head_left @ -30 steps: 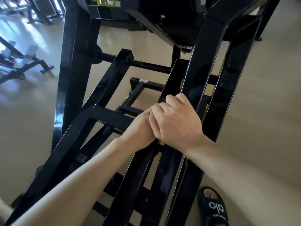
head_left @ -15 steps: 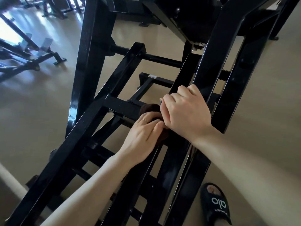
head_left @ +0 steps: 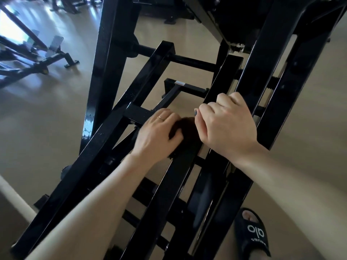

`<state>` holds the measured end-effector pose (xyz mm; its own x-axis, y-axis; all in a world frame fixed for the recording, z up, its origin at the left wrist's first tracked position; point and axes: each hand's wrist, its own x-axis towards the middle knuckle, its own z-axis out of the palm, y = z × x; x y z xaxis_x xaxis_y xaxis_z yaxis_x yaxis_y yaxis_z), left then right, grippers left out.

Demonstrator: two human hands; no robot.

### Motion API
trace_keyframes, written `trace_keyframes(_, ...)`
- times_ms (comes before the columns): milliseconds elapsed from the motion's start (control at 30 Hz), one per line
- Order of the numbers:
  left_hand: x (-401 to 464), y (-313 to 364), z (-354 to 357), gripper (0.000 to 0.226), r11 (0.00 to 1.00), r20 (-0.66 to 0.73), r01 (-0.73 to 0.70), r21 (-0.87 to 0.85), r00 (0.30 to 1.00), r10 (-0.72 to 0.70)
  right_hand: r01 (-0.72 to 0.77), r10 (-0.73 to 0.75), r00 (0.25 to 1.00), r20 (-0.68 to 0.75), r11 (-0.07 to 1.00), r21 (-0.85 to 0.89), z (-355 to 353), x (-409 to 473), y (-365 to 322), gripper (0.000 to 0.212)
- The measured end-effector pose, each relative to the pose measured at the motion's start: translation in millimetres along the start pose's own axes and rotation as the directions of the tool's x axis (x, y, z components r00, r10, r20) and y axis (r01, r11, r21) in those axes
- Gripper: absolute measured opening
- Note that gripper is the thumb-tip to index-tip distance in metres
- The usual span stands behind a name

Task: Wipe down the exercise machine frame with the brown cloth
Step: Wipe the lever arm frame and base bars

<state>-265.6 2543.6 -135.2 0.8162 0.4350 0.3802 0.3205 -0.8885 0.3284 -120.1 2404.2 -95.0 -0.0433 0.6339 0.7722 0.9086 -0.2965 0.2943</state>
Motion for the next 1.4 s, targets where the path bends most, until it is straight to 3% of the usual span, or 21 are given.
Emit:
trace_keyframes(233,22,-85,-28,0.030,0.981,-0.013,0.159,0.111,0.987,-0.158,0.001,0.000,1.000,0.022,1.000,-0.016,-1,1,0,0.043)
trace_keyframes(367,19,-65,-21,0.038,0.975,0.016,0.217,-0.040,0.976,-0.216,-0.005,0.006,1.000,0.027,1.000,-0.027,0,2,-1,0.042)
trace_keyframes(533,-1,12,2,0.043,0.987,0.072,-0.071,-0.146,0.994,0.082,-0.001,0.002,1.000,0.029,1.000,-0.015,-1,2,0,0.042)
trace_keyframes(733,5,-9,0,0.036,0.977,0.079,-0.157,-0.144,0.982,0.170,-0.018,0.018,1.000,0.012,1.000,0.026,-3,2,-2,0.035)
trace_keyframes(933,5,-112,-35,0.037,0.992,-0.028,0.123,-0.016,0.992,-0.123,-0.041,0.041,0.999,0.002,0.999,0.021,-2,2,-2,0.038)
trace_keyframes(1000,7,-117,-33,0.033,0.990,-0.043,0.140,-0.012,0.989,-0.141,-0.043,0.043,0.999,-0.005,0.999,0.015,-2,3,-2,0.038)
trace_keyframes(1133,-7,-84,-8,0.030,0.963,-0.181,0.220,-0.158,0.952,-0.247,-0.049,0.049,0.999,0.003,0.999,-0.005,-3,2,-2,0.037)
trace_keyframes(1200,-21,-64,1,0.029,0.969,-0.201,0.171,-0.178,0.958,-0.206,-0.048,0.048,0.999,0.006,0.999,-0.005,-2,2,-3,0.037)
trace_keyframes(1333,-30,-11,21,0.026,0.974,-0.171,-0.080,-0.210,0.984,0.044,-0.041,0.041,0.999,0.023,0.999,0.001,-4,4,-3,0.036)
trace_keyframes(1400,-27,1,25,0.025,0.966,-0.150,-0.140,-0.219,0.983,0.108,-0.039,0.039,0.999,0.020,0.999,0.014,-4,2,-3,0.036)
